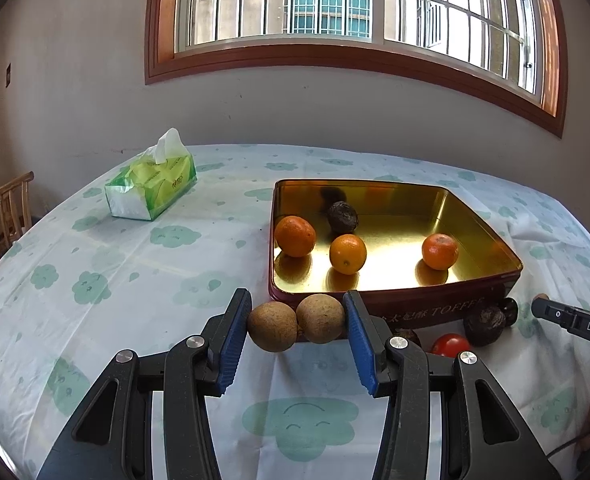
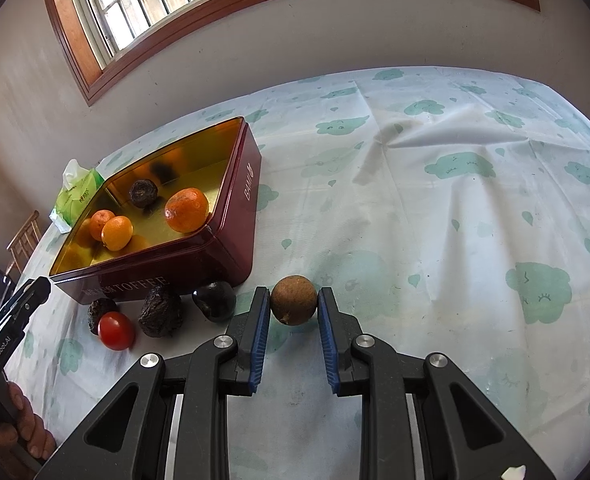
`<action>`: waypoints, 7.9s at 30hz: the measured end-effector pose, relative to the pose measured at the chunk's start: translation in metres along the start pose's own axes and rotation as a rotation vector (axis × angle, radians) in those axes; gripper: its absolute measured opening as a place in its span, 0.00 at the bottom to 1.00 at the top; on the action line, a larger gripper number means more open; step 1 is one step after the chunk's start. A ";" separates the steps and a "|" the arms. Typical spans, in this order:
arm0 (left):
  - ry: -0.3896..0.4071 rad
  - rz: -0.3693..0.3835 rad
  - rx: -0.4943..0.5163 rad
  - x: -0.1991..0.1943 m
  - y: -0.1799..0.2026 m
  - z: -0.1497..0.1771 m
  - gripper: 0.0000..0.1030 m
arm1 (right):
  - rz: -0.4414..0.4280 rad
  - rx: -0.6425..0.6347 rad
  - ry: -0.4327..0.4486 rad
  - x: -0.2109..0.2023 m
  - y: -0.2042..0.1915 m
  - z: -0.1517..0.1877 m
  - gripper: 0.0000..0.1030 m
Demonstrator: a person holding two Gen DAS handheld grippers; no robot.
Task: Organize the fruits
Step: 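Lift the brown fruits with both grippers and hold them beside the tin, then carry the brown fruits over the tin with both grippers, then lower the brown fruits into the tin and open both grippers, then grasp the red tomato with the right gripper while the left grasps a dark wrinkled fruit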
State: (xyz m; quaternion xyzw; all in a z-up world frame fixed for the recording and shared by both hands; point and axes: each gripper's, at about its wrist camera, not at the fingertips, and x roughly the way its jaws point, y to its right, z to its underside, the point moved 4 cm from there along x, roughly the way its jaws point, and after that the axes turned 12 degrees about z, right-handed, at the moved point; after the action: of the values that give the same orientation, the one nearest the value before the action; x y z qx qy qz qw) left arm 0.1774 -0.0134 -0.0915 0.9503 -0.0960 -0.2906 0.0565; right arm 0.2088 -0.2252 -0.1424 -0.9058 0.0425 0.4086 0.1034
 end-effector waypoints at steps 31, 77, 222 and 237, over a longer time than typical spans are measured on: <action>0.132 0.007 0.032 -0.046 0.006 -0.044 0.47 | -0.227 -0.103 0.184 -0.110 -0.072 -0.005 0.22; 0.092 0.012 0.055 0.002 0.006 -0.063 0.47 | -0.267 -0.118 0.182 -0.081 -0.097 -0.034 0.22; 0.014 0.108 0.074 -0.032 -0.031 -0.001 0.84 | -0.291 -0.566 -0.054 0.003 -0.153 0.033 0.41; -0.190 0.259 -0.028 0.026 0.037 0.013 0.81 | -0.108 -0.018 0.009 -0.016 0.021 0.000 0.26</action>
State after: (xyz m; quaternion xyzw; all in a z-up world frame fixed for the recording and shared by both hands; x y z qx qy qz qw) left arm 0.1855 -0.0560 -0.1101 0.8972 -0.2189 -0.3709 0.0973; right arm 0.1948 -0.2456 -0.1332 -0.9095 -0.0094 0.3987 0.1170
